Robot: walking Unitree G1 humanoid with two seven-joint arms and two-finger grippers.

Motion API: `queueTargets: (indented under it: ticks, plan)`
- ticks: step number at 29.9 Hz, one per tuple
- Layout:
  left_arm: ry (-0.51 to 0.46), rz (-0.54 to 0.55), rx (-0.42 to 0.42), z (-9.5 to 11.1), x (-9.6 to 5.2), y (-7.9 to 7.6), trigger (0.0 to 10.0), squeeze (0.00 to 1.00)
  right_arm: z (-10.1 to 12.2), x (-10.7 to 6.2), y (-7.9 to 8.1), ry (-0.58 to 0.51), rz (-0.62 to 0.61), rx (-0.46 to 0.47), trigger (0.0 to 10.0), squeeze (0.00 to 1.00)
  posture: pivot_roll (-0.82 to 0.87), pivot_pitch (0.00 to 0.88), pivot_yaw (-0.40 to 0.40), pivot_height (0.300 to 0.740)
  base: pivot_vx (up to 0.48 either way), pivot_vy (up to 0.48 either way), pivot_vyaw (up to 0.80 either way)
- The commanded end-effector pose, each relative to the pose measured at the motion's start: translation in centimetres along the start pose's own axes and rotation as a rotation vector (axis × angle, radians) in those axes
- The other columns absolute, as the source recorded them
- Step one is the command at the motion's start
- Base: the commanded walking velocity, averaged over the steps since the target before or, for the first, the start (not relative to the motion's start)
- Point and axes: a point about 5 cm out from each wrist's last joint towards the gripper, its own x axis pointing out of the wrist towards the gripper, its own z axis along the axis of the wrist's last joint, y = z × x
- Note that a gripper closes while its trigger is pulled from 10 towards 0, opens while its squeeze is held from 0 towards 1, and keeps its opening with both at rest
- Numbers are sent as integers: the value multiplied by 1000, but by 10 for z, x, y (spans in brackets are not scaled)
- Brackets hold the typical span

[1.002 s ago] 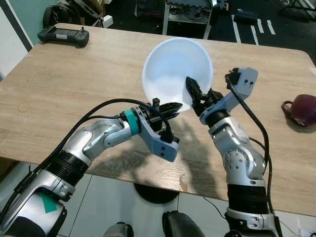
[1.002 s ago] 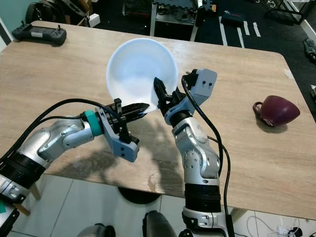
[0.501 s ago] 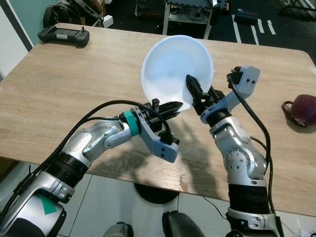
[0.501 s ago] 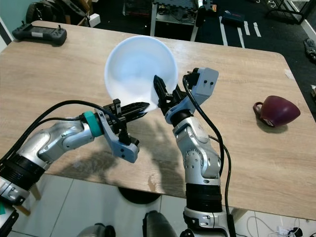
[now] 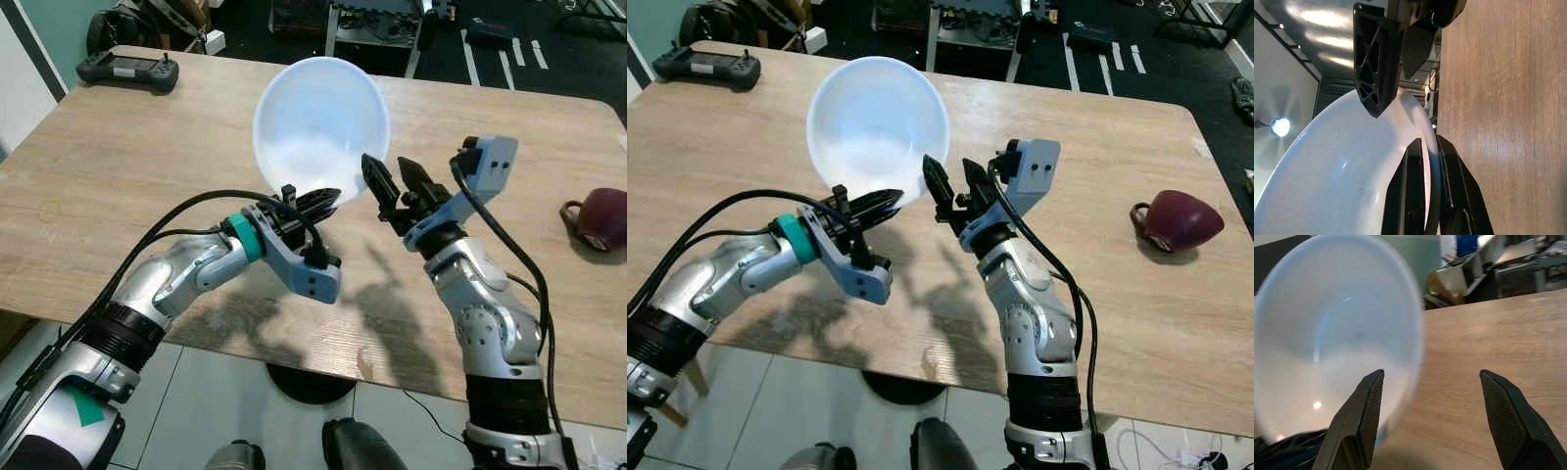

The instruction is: Setting the table

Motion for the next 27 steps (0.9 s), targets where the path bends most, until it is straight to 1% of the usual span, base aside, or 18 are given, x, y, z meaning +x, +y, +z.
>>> queueTargets:
  ticks: [1,5,6,7,8,10,11,12,14,15,16,20,27]
  plan:
    - [-34,6,3,7,2,-1,10000,0,-5,-1,5,26,33,17,10000,0,-77,0,12,740,0,0,0]
    - [-62,5,-1,13,5,-2,10000,0,-11,0,7,46,32,27,10000,0,-75,0,11,740,0,0,0]
    - [-79,4,-3,17,7,-3,10000,0,-15,0,8,58,30,42,9294,0,-74,0,11,740,0,0,0]
    - [-93,2,-5,19,8,-4,10000,0,-17,0,10,67,32,54,8196,0,-74,0,11,740,0,0,0]
    - [-107,-2,-5,22,9,-6,10000,0,-20,0,11,78,36,66,5882,0,-74,0,11,740,0,0,0]
    - [-107,-2,-5,22,9,-6,10000,0,-20,0,11,78,36,66,5882,0,-74,0,11,740,0,0,0]
    - [-117,-7,-5,24,9,-7,10000,0,-23,0,13,88,42,79,4431,0,-75,0,12,740,0,0,0]
    - [-124,-11,-7,26,9,-9,10000,0,-24,0,13,91,41,94,1765,0,-76,0,13,740,0,0,0]
    - [-128,-13,-8,27,9,-10,10000,0,-25,-1,13,93,39,104,1765,0,-76,0,13,740,0,0,0]
    - [-130,-15,-9,27,9,-11,10000,0,-24,-1,12,87,29,119,0,0,-78,0,15,740,0,0,0]
    - [-130,-15,-9,27,9,-11,10000,0,-24,-1,12,87,29,119,0,0,-78,0,15,740,0,0,0]
    - [-126,-25,-15,28,6,-14,10000,0,-19,-2,2,60,-19,144,0,0,-79,0,16,740,0,0,0]
    - [-117,-21,-13,27,5,-15,10000,0,-17,-2,0,43,-30,146,0,0,-77,0,14,740,0,0,0]
